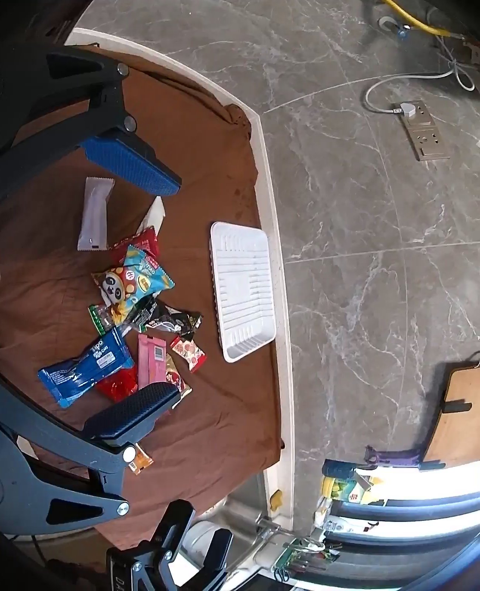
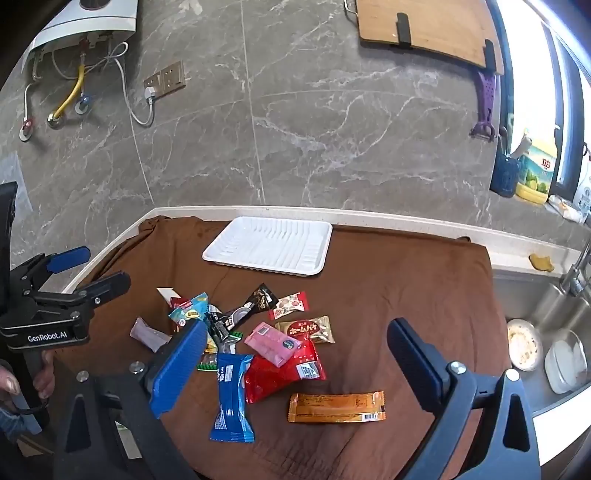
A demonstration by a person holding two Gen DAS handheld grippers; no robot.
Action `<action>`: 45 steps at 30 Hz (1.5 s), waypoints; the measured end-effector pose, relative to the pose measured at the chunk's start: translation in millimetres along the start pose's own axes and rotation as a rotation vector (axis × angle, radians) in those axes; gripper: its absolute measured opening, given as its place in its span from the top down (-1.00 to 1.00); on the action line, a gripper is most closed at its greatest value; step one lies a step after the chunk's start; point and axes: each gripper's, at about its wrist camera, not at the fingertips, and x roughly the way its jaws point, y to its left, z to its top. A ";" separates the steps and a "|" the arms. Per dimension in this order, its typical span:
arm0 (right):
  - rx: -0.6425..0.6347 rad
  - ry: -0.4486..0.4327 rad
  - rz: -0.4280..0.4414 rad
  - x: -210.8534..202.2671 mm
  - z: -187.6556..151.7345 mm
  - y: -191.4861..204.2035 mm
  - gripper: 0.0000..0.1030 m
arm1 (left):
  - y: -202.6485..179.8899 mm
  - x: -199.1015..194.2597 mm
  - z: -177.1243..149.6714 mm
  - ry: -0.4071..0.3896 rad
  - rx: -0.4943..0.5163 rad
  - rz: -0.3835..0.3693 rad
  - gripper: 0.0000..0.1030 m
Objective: Organize snacks
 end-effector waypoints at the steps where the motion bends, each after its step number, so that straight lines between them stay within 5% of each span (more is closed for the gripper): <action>1: -0.001 -0.015 -0.022 -4.5 -1.5 12.7 -0.95 | -1.0 0.4 0.5 -0.002 0.001 -0.003 -0.99; 45: -0.005 -0.012 -0.018 -4.4 -14.3 -4.8 -0.95 | -23.6 -5.8 -9.1 0.018 0.016 -0.060 -0.99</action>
